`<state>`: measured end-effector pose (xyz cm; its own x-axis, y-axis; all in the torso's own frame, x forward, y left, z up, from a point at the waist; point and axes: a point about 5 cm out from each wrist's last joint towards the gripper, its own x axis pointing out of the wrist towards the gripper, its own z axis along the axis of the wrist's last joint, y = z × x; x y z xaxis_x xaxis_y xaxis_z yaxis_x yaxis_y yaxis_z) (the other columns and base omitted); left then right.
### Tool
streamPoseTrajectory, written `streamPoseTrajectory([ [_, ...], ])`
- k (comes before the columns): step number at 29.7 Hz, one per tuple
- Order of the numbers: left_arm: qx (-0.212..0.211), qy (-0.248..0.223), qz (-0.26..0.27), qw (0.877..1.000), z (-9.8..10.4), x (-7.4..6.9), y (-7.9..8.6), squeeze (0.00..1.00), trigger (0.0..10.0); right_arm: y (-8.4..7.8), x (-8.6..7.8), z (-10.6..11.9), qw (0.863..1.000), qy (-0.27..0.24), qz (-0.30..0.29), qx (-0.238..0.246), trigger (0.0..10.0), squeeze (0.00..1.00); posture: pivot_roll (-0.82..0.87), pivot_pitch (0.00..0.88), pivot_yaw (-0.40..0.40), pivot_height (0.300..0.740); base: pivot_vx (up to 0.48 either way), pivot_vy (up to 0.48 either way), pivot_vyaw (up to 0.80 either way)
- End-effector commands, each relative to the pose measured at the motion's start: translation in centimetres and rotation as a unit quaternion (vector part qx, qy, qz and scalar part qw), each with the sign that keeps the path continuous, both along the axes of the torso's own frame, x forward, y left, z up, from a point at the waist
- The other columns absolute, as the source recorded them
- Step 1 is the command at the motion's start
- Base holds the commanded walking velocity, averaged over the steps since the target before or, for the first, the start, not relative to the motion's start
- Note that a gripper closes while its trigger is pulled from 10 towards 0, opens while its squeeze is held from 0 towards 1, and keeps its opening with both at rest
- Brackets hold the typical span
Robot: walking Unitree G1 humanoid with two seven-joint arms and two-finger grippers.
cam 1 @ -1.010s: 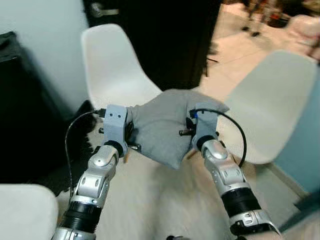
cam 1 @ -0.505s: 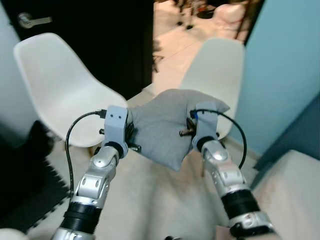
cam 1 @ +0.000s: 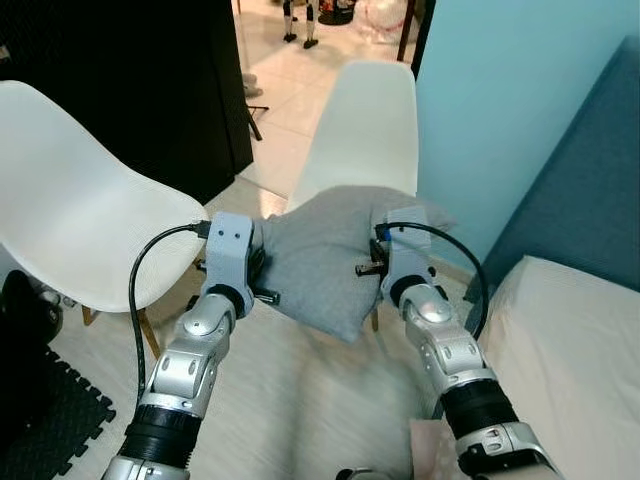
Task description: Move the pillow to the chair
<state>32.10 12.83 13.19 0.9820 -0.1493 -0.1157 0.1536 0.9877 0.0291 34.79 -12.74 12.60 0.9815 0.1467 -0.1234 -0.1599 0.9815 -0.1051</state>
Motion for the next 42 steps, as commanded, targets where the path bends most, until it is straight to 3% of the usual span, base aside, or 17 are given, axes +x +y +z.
streamPoseTrajectory([
  [1, 0.002, -0.016, 0.02, 1.0, 0.58, 0.01, 1.22, 0.0, 10.0, -0.76, 0.2, 0.67, 1.0, -0.023, -0.016, -0.015, 10.0, 0.0, 0.03, 0.119, 0.021, 0.736, 0.398, 0.0, 0.0],
  [25, 0.001, -0.022, 0.022, 1.0, 0.86, 0.09, 1.29, 0.0, 10.0, -0.75, 0.21, 0.71, 1.0, -0.024, -0.019, -0.005, 10.0, 0.0, 0.03, 0.115, 0.022, 0.736, 0.399, 0.0, 0.0],
  [42, 0.0, -0.025, 0.021, 0.999, 0.91, 0.21, 1.38, 0.0, 10.0, -1.1, 0.19, 0.61, 0.999, -0.021, -0.03, 0.008, 10.0, 0.0, 0.03, 0.095, 0.028, 0.736, 0.397, 0.0, -0.77],
])
